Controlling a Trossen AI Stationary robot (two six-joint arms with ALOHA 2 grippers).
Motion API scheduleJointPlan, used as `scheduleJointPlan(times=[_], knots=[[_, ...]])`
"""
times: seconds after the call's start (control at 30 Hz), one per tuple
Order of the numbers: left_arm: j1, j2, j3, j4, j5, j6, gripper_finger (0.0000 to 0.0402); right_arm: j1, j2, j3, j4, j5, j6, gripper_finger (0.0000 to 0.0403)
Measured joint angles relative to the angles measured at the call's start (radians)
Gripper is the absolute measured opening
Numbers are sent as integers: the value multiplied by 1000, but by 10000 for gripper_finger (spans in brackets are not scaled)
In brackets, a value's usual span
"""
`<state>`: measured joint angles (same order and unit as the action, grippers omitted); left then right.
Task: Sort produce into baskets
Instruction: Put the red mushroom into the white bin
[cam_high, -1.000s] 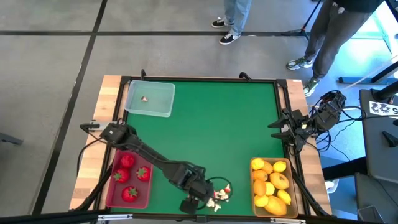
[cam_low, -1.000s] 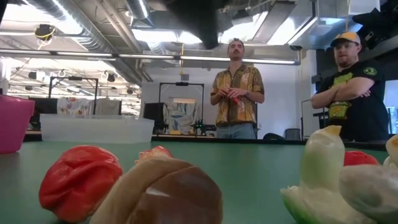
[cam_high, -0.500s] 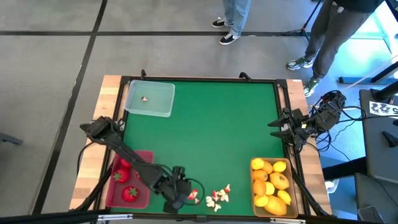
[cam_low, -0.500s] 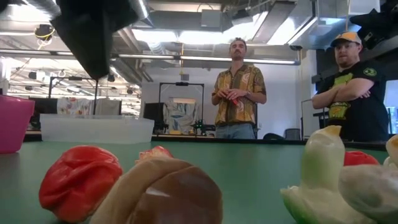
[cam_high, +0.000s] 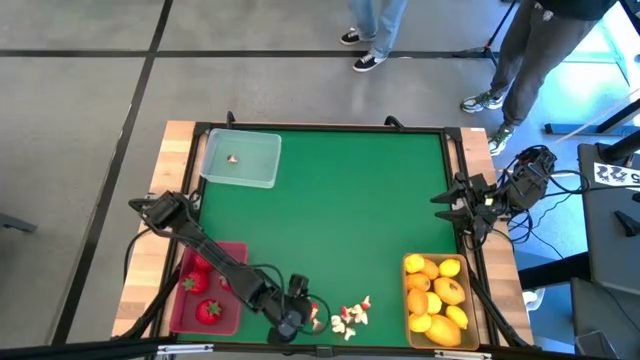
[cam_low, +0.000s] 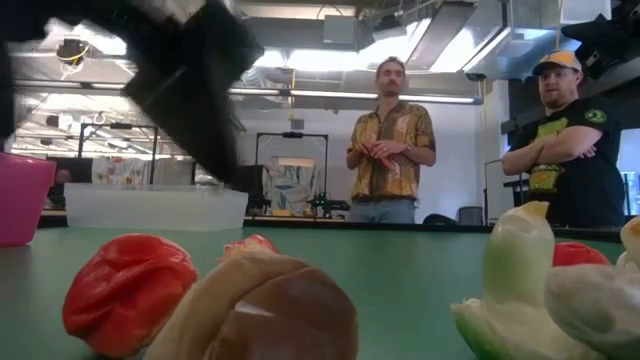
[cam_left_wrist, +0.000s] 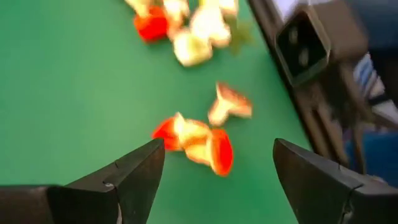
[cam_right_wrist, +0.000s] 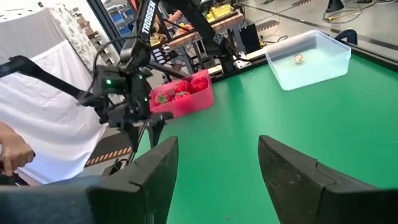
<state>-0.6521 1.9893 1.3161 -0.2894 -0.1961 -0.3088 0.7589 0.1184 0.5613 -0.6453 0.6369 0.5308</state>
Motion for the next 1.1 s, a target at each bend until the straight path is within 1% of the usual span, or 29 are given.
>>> scheduleJointPlan(times=[0.13, 0.23, 0.47, 0.6, 0.83, 1.1], knots=[[3, 36, -1, 9, 38, -23, 296, 0, 0, 0, -3, 0, 0, 221], [4, 49, -1, 27, 38, -32, 296, 0, 0, 0, -10, 0, 0, 221], [11, 57, -1, 40, 38, 3, 292, 0, 0, 0, -9, 0, 0, 221], [20, 69, -1, 53, 46, 29, 272, 0, 0, 0, -8, 0, 0, 221], [37, 92, 0, 63, 104, 31, 243, 0, 0, 0, -8, 0, 0, 221], [41, 94, 0, 69, 111, 42, 210, 0, 0, 0, -9, 0, 0, 221]])
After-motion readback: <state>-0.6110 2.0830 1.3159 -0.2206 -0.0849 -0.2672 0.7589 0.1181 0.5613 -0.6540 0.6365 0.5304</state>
